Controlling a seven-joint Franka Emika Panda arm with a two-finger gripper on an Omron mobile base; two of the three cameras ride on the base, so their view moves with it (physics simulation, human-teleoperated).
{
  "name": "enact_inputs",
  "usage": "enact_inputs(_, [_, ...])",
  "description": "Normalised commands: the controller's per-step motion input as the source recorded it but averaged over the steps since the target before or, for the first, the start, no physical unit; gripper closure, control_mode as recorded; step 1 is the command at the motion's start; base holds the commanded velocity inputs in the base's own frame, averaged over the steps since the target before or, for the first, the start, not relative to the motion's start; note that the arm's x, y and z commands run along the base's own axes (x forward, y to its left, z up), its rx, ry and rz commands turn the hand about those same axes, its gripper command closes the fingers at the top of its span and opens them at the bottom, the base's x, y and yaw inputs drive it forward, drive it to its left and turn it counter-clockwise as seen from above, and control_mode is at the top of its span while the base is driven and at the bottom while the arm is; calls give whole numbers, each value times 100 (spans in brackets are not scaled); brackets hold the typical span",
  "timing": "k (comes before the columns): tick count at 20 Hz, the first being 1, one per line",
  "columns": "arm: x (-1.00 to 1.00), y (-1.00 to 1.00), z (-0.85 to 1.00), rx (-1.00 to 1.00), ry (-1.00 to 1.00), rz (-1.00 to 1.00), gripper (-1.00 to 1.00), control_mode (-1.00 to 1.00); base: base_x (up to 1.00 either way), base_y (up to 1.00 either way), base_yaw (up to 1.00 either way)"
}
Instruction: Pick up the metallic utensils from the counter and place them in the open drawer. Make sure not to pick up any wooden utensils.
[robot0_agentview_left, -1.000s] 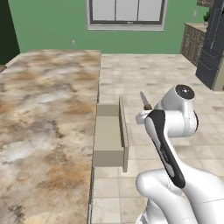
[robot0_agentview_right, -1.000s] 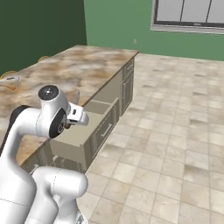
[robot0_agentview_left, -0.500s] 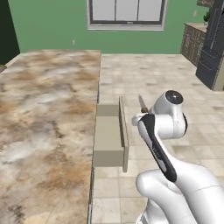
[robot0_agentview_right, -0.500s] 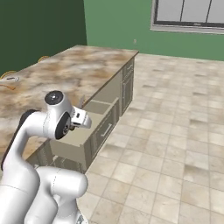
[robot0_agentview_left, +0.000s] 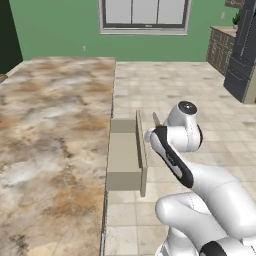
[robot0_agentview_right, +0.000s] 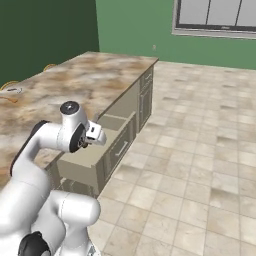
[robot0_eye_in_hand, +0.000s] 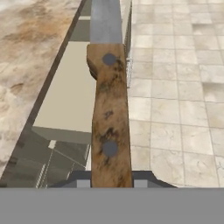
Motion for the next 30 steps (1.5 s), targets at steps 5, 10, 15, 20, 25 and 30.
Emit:
enact_inputs(5, [32,14,-25,0,0,0,100,-100,0,0,0])
enact_inputs(10, [31,4,-28,0,0,0,100,-100,0,0,0])
enact_inputs(15, [27,0,-28,0,0,0,100,-100,0,0,0])
enact_inputs(20, [33,0,-20,0,0,0,100,-100,0,0,0])
enact_inputs(25, [32,1,-15,0,0,0,100,-100,0,0,0])
enact_inputs(30, [33,2,-21,0,0,0,100,-100,0,0,0])
